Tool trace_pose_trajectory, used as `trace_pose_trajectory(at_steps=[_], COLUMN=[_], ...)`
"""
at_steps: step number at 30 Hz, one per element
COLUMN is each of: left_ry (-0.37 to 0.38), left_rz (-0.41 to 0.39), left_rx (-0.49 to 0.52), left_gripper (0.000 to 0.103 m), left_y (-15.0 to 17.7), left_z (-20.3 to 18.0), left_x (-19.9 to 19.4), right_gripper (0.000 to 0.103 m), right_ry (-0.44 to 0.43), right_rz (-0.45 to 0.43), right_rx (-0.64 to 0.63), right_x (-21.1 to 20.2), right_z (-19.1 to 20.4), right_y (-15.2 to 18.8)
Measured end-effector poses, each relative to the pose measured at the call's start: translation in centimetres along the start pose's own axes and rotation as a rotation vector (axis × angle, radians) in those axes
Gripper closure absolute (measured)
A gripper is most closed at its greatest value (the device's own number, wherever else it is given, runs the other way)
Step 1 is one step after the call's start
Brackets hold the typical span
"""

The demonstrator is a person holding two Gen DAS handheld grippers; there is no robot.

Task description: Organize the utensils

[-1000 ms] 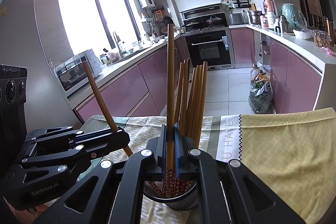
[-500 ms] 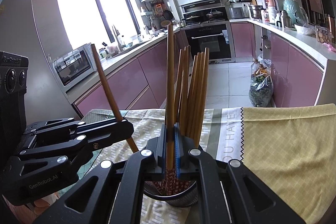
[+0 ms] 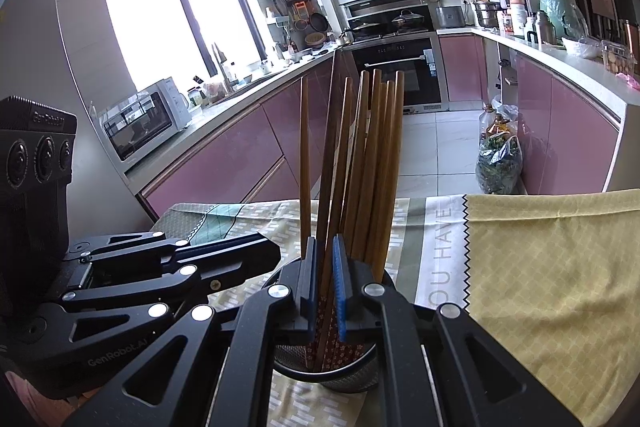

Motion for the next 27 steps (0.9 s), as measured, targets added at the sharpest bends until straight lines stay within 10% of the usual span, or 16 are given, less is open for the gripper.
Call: trace_pose_trajectory(at_steps=[8,14,21,27], left_ry=[-0.016,-0.084,-0.175,-0.262], left_rz=[-0.033,-0.114,-0.206,-0.263], left_rx=[-0.019,-0.028,-0.020,-0.013], left_gripper=[0.077,0.034,0.008,0.006], left_y=[1.5,2.7,4.9,6.9], left_z=[0.5,0.8,1.2,1.2], left_x=[-1.4,-4.3,-8.2,-10.7], right_gripper=[0.089,0.064,0.029,0.006], right_ry=[0.006,0.035,0.084,0.137], right_rz=[-0.006,-0.027,-0.109,-0.184], right_rx=[0.004,-0.003,-0.048,-0.090], right_x=[-0.5,-1.6,-4.0,-6.1], right_z=[-0.5,-0.6,0.2,1.4], right_y=[0.9,1.8,2.8,4.2])
Point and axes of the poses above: each gripper's, at about its wrist camera, not at the fingertips, and x roughly the way its jaws point, z to its left, y to its underside, the point moved 2 cm from there along x, roughly the way its jaws point, and after that the axes turned 14 degrees about y, right-handed, at the moved point
